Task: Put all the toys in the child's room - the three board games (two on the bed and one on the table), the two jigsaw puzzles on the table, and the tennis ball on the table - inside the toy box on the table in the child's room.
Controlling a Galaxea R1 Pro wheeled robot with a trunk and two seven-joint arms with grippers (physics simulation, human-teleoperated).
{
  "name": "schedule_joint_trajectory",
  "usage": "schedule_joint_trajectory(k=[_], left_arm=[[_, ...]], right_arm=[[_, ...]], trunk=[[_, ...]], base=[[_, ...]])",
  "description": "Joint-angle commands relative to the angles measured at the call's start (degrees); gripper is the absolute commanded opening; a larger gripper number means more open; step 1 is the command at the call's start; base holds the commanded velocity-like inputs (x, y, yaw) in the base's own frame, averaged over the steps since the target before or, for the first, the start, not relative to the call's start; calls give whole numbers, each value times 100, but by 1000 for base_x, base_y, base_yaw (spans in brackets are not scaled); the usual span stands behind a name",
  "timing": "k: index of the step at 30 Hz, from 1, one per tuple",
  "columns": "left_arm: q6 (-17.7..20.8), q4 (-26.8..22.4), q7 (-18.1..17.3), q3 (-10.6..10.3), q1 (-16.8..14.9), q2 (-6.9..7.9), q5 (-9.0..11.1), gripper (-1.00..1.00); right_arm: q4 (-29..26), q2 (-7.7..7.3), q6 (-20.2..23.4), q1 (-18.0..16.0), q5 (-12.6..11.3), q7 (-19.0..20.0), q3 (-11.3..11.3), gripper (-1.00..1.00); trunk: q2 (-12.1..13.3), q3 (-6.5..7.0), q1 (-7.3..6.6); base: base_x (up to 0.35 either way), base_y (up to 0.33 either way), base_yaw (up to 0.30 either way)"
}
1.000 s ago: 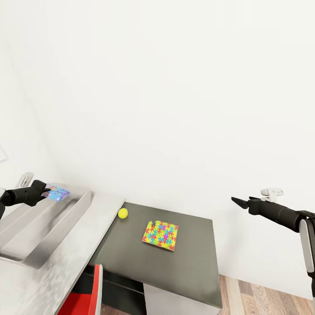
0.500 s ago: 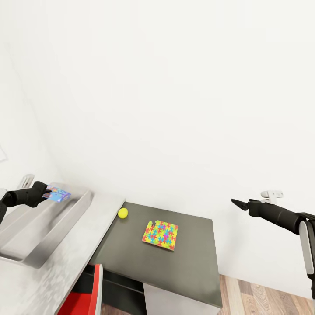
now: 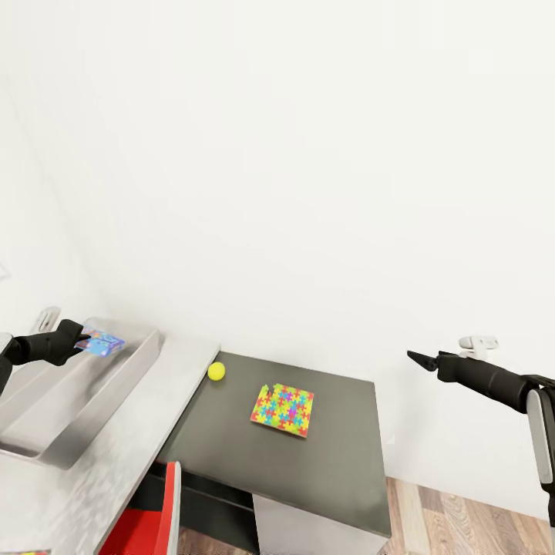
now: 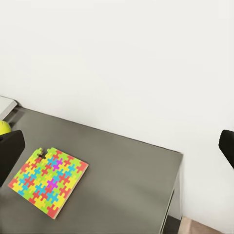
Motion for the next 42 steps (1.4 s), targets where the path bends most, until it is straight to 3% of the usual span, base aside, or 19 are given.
schedule_joint_trajectory(k=[1,7,10,12,18,23,30,42], left_arm=[[19,-6,55,19,-6,-2,64,-100],[-279,253,46,20,-13,4,71,-100],[-460,407,-166,13,-18,6,48,-100],[-544,498,-539,1,-20,7,9,-100],[-912,840,-1168,-57,-65,9,-29,-100],[-1031,1131,-1457,-70,-158,17,-51,-100],[-1081,1250,-1560,-73,-271,3,-315,-100],[-1125,1290,-1617,-79,-295,2,-393,-100]], right_arm=[[-4,0,35,-7,20,39,-8,100],[-4,-6,38,-5,24,349,-43,100],[-4,-8,32,-4,27,602,-54,100],[-4,-11,29,-4,28,713,-59,100],[-4,-2,10,0,28,778,-42,100],[-4,0,2,3,28,788,-44,100],[-4,-2,-4,4,28,796,-45,100],[-12,-9,-8,4,28,808,-53,100]], trunk=[[-14,-22,3],[-14,-77,3],[-14,-104,3],[-14,-123,3],[-14,-178,3],[-14,-223,3],[-14,-287,3],[-14,-397,3]], base=[[0,0,0],[0,0,0],[0,0,0],[0,0,0],[0,0,0],[0,0,0],[0,0,0],[0,0,0]])
